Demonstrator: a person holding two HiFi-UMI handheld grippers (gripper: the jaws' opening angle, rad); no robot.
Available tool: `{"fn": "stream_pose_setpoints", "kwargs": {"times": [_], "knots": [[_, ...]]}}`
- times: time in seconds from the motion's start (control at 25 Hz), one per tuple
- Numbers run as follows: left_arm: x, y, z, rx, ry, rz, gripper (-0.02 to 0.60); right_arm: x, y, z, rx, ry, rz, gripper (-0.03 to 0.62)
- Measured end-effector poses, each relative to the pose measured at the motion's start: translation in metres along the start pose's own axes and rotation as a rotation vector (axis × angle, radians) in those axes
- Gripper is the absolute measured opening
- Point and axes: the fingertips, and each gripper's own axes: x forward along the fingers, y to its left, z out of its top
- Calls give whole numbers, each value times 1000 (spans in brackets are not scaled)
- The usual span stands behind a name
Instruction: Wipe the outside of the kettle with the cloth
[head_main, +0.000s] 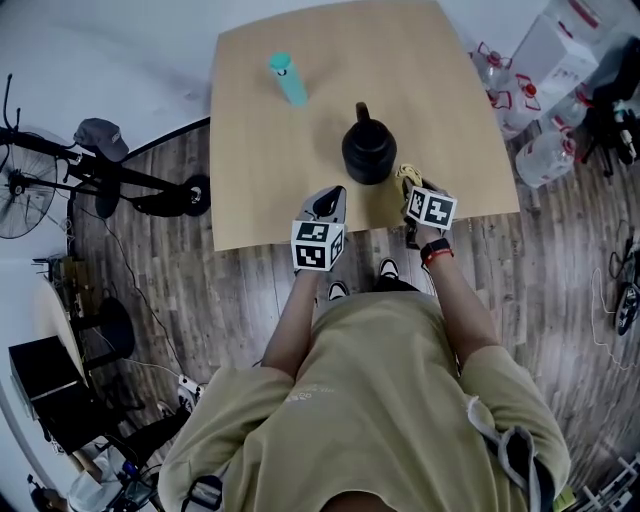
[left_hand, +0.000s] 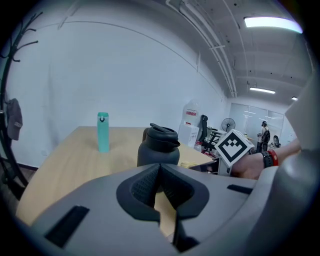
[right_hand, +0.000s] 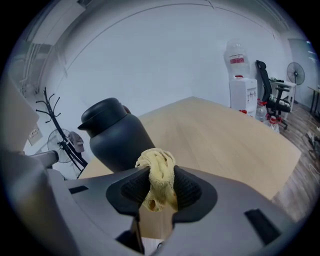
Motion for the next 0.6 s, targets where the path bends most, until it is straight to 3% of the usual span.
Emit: {"fn": "stream_pose_setpoints", "kwargs": {"times": [0.6], "knots": [[-42, 45, -9, 8, -12, -25, 23, 7, 123, -75, -75, 87, 110, 147]]}}
